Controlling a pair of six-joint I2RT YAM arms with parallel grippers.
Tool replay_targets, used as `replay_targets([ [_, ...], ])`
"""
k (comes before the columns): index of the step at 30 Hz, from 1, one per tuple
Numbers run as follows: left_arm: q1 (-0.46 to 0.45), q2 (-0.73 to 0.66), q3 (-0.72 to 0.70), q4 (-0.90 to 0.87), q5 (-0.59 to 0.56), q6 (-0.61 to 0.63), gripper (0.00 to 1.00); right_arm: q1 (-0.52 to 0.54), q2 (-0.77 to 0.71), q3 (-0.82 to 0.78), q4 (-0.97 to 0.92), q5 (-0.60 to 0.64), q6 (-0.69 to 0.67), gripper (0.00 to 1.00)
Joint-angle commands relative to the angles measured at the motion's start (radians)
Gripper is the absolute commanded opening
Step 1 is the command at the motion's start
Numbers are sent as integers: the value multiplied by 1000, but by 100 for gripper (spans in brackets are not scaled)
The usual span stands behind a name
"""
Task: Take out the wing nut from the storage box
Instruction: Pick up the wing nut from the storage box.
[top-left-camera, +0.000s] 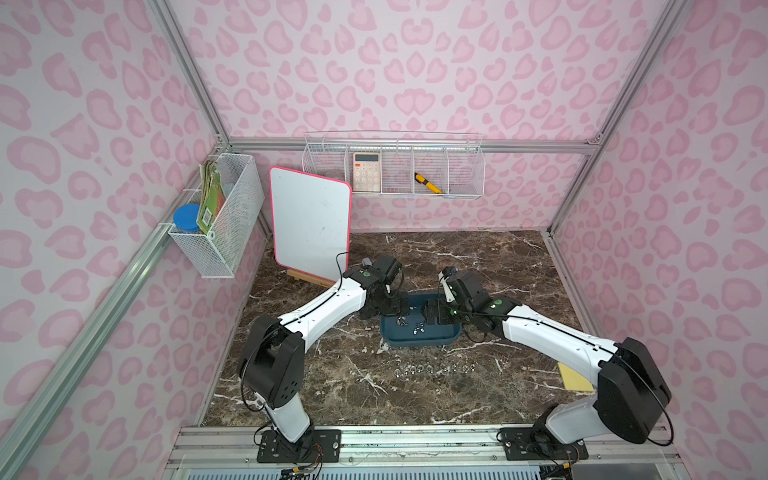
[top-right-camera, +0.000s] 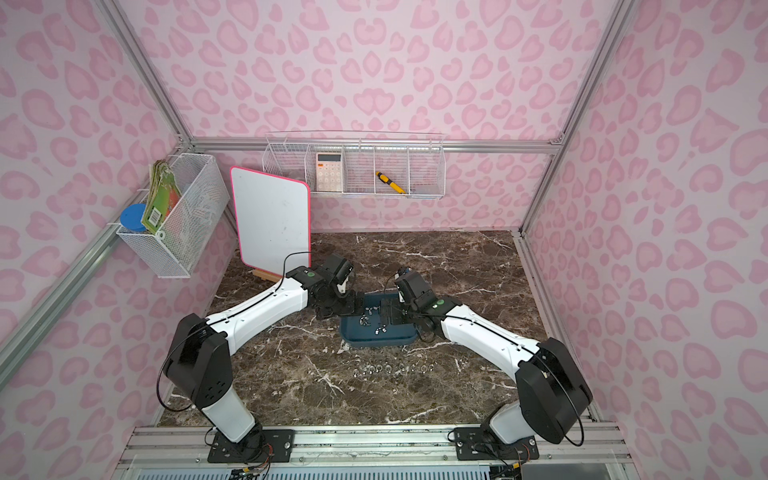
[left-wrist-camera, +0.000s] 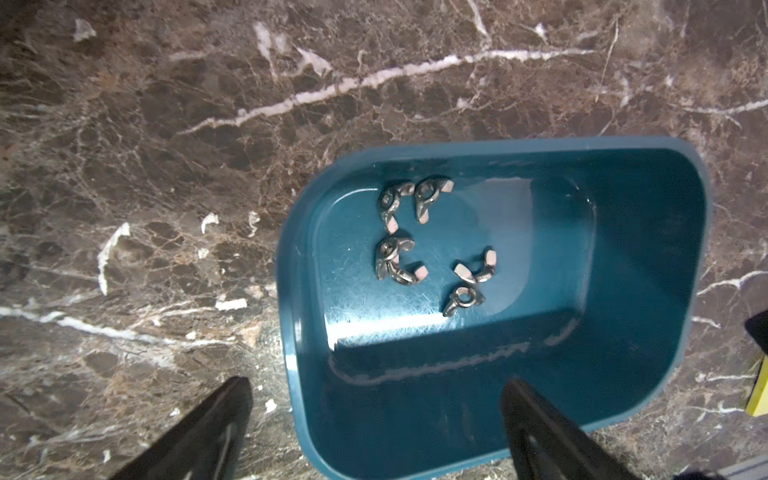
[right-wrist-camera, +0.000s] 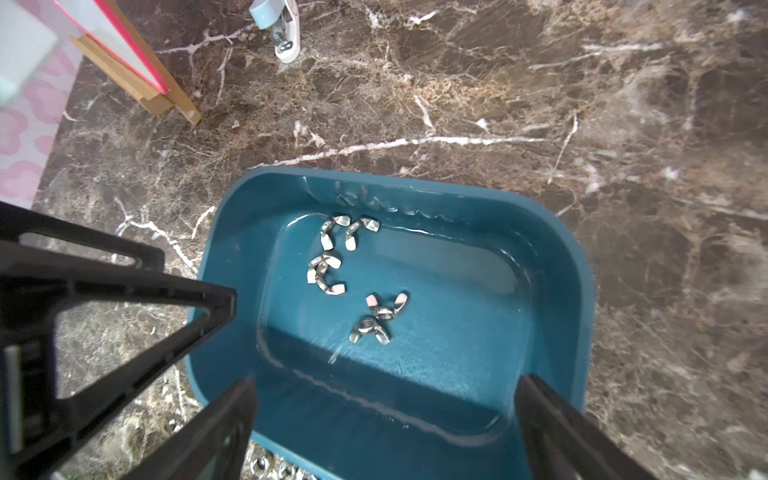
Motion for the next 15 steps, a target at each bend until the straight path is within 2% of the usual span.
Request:
replay_targets([
  [1, 20, 9, 14, -1, 43, 37, 98, 12, 26, 33, -18, 10, -39, 99],
  [4, 34, 9, 14, -3, 49, 48, 98, 26, 69, 65, -40, 10, -49, 98],
  [12, 67, -19, -14, -2, 62, 53, 98, 38, 168, 103, -74, -12, -44, 81],
  [15, 71, -23, -20, -2, 63, 53, 98, 37, 199, 112, -82, -25, -44, 71],
])
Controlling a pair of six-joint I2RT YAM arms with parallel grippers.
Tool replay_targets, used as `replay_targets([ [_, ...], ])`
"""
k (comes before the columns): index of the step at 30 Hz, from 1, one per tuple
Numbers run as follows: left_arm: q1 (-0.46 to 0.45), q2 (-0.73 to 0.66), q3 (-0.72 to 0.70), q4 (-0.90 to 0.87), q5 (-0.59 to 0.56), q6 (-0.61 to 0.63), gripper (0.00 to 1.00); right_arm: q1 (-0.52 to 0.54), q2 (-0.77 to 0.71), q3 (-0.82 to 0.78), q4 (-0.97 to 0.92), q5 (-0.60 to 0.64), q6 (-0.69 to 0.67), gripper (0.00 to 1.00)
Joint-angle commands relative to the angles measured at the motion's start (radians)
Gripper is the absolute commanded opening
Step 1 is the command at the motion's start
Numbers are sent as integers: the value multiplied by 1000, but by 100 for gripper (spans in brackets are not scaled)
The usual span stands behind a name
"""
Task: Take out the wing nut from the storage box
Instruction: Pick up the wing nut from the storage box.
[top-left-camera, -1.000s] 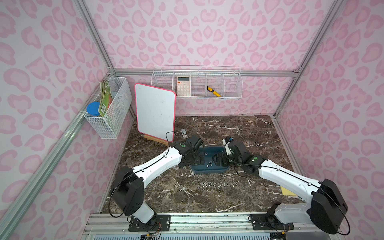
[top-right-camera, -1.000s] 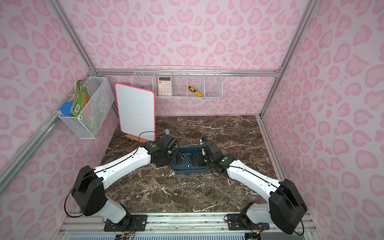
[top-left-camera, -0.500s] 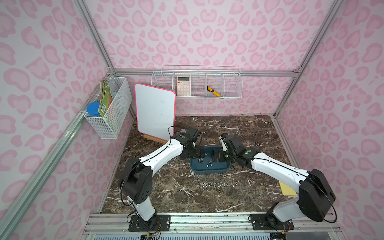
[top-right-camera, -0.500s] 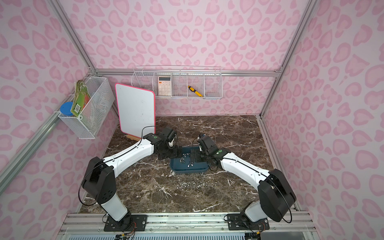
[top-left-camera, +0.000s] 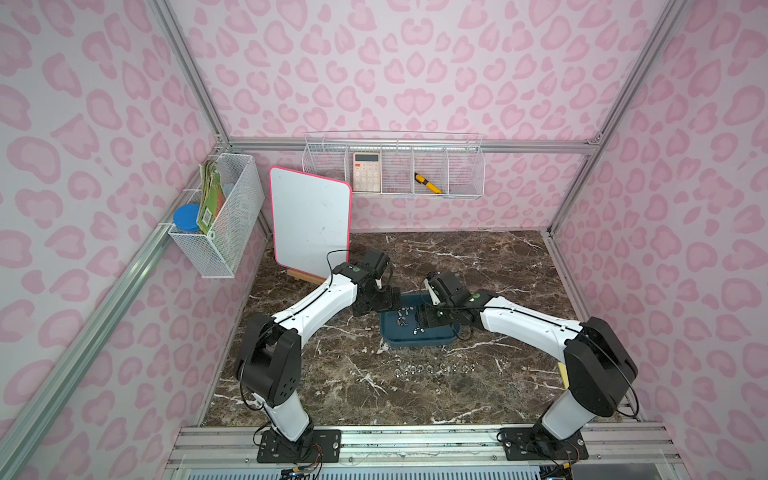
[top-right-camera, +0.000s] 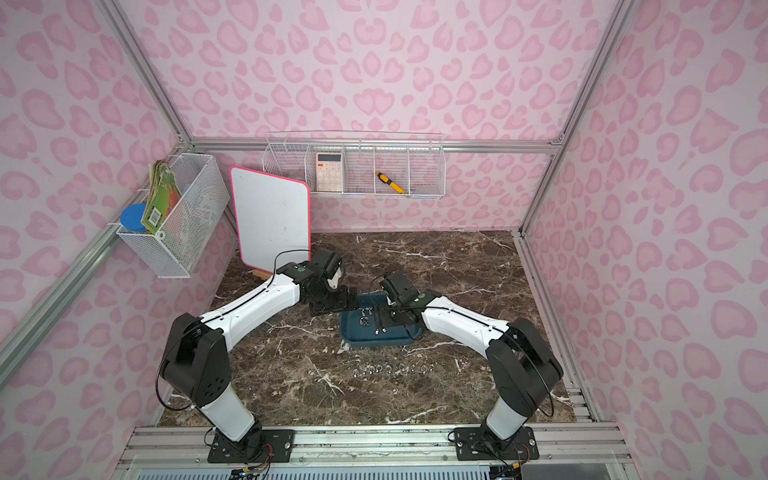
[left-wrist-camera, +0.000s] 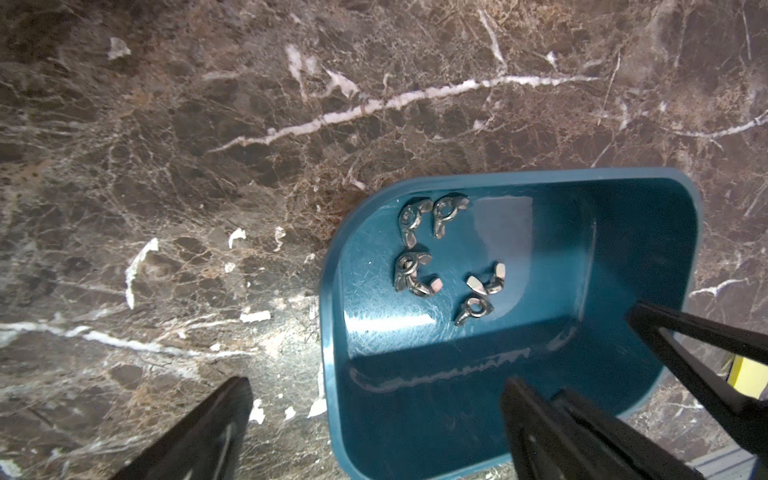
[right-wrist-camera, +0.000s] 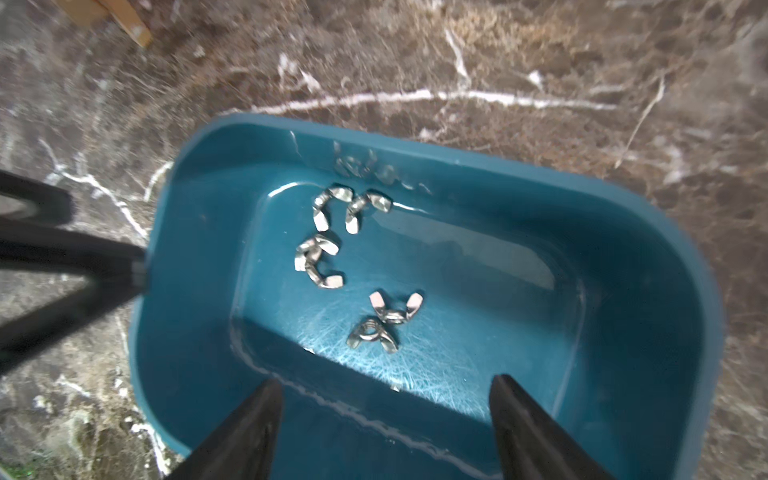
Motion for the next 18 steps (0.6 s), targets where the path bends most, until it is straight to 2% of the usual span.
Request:
replay_targets([
  [1, 3, -10, -7, -3, 11, 16, 98, 0, 30, 15, -23, -19, -1, 68],
  [4, 4, -12, -12, -3, 13, 13, 98, -6, 69, 29, -34, -38, 7, 59],
  [7, 5, -16, -18, 2, 14, 11, 99, -8, 111, 47, -50, -53, 3, 56],
  [13, 13, -19, -31, 1, 12, 11, 98, -6, 179, 81, -82, -75, -21, 40],
  [15, 16, -19, -32, 2, 12, 11, 99, -5, 196, 91, -103, -67, -24, 39],
  [17, 21, -19, -31, 2, 14, 11, 99, -5, 208, 92, -109, -73, -34, 25],
  [18, 23, -18, -32, 2, 13, 11, 99, -5, 215, 94, -109, -74, -37, 23],
])
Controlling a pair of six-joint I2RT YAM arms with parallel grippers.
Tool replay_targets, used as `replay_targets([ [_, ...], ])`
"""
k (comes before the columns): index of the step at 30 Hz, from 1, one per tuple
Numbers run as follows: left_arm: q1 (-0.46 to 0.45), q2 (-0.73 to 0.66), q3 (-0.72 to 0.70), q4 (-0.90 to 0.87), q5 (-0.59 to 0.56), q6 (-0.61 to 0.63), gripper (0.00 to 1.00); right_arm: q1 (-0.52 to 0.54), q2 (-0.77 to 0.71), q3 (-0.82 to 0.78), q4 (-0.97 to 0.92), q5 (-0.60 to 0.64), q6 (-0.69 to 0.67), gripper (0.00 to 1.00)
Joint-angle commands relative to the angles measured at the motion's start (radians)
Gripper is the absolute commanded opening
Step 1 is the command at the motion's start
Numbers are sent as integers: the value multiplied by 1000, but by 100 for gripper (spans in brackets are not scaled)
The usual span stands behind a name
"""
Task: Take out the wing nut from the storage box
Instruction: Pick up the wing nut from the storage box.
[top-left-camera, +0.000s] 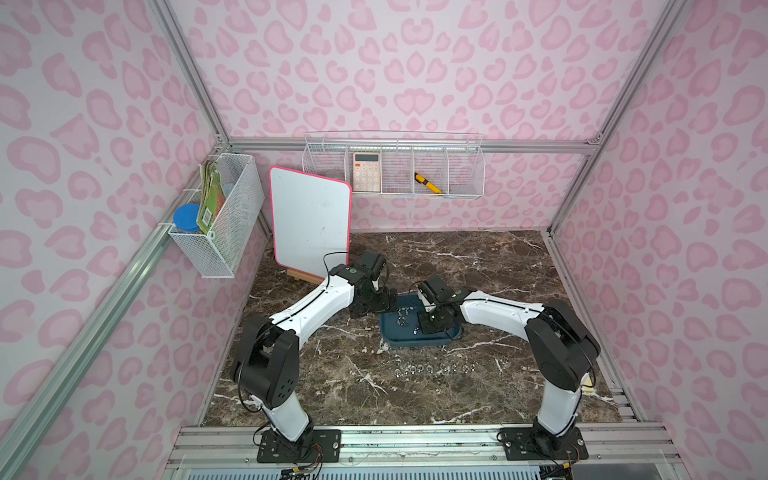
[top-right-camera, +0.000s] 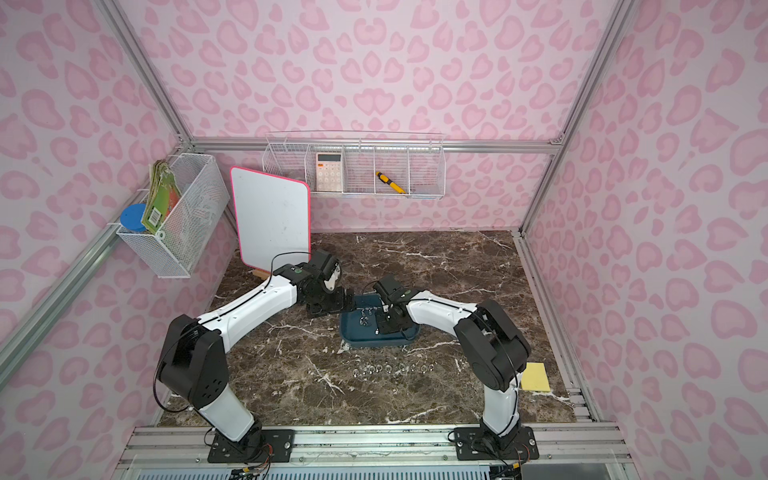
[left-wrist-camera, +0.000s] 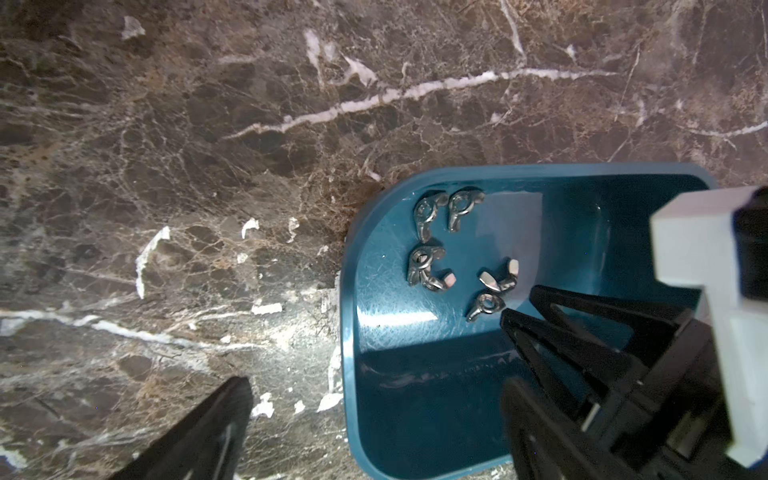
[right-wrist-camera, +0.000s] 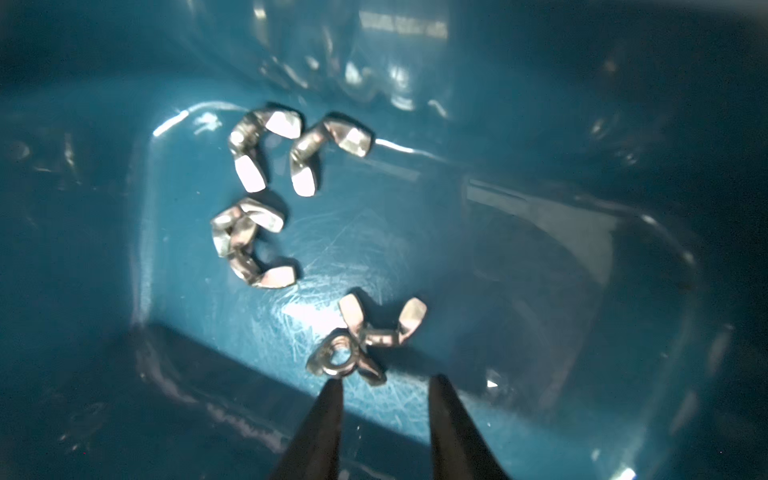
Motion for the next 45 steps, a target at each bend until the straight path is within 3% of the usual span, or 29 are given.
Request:
replay_targets([
  [1, 7, -3, 3, -1, 4, 11, 98, 0, 21, 14, -36, -2, -22, 23],
  [13, 20, -10, 5, -12, 3, 9, 99, -74, 103, 139, -28, 53, -40, 22],
  [27, 24, -16, -1, -9, 7, 10, 98, -68, 91, 177, -24, -5, 6, 37],
  [45, 31, -58, -37, -21, -2, 7, 99, -81, 153, 180, -21, -8, 65, 30],
])
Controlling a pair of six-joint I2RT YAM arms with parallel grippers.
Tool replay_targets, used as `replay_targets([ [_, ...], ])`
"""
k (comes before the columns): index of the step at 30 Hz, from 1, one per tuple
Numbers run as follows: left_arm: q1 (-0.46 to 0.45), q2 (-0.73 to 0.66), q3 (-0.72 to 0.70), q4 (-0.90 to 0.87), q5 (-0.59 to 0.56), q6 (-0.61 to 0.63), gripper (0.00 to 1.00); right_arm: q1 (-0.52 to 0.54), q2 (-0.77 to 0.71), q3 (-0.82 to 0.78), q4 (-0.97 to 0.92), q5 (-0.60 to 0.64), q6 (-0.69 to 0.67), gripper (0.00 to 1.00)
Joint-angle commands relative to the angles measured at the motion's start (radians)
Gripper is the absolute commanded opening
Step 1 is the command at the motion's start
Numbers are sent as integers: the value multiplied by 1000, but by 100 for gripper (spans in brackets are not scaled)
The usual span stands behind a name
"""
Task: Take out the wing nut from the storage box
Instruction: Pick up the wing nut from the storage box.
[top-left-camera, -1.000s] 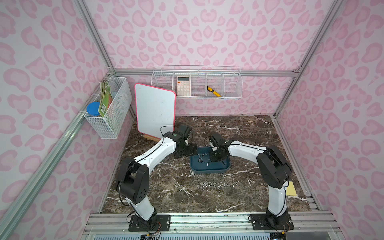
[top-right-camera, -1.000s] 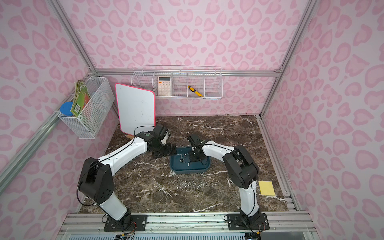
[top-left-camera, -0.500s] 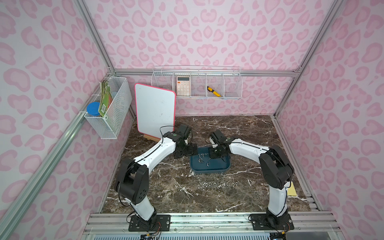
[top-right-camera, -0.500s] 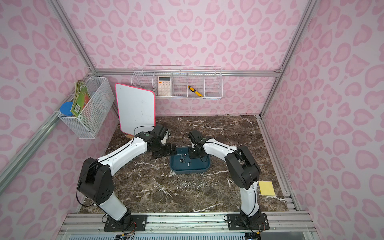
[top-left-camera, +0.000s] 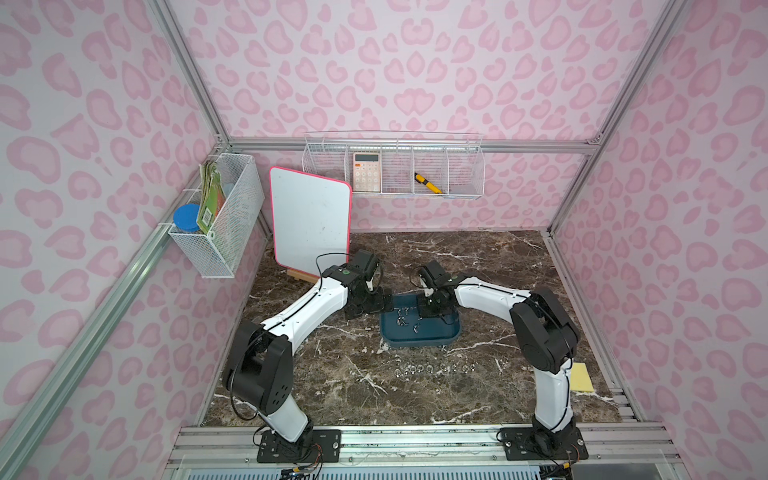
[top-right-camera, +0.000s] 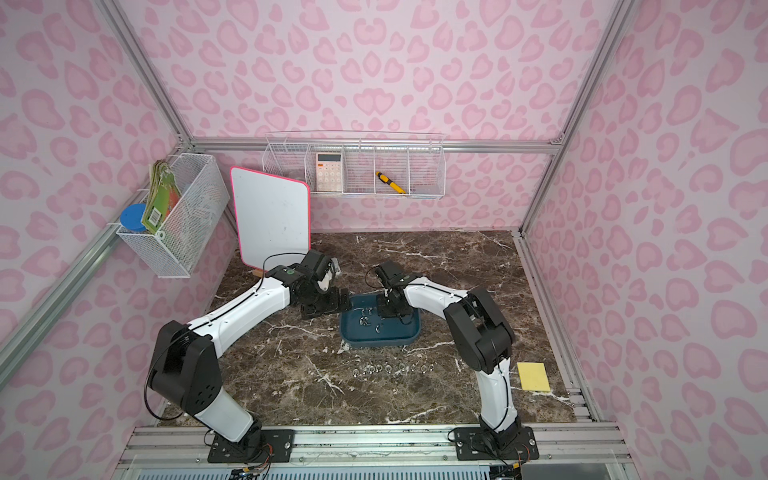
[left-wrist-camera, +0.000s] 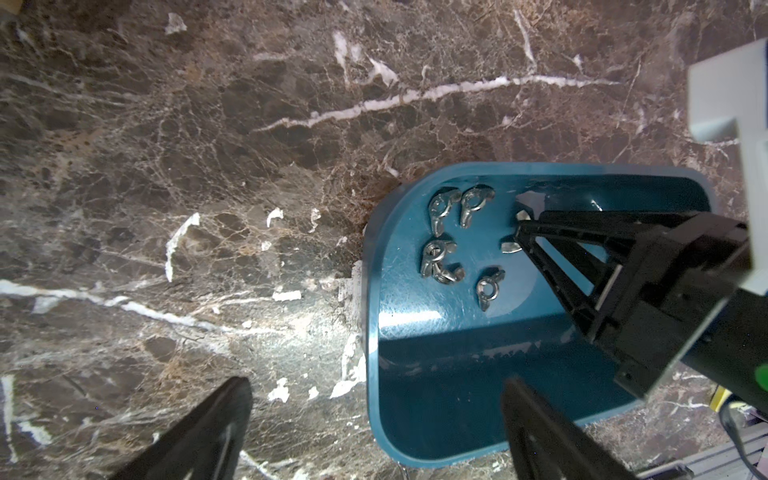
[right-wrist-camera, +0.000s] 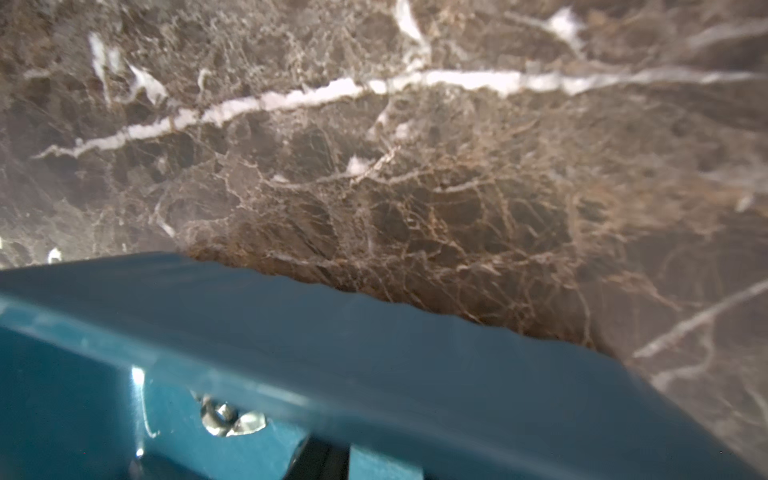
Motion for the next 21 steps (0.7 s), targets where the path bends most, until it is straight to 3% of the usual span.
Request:
replay_targets([
  [1, 0, -11, -4, -14, -8, 5, 99, 1, 1, -1, -3, -4, 10, 28],
  [5, 0, -14, -8, -14, -8, 2, 99, 1, -14, -22, 1, -3, 18, 26],
  [10, 0, -13, -7, -12, 3, -3, 99, 3, -41, -62, 14, -2, 21, 9],
  [15, 0, -26, -9, -1, 21, -24, 98, 5, -78, -86, 37, 1, 11, 5],
  [21, 1, -42, 4, 31, 89, -70, 87, 20, -184, -152, 105, 4, -2, 2],
])
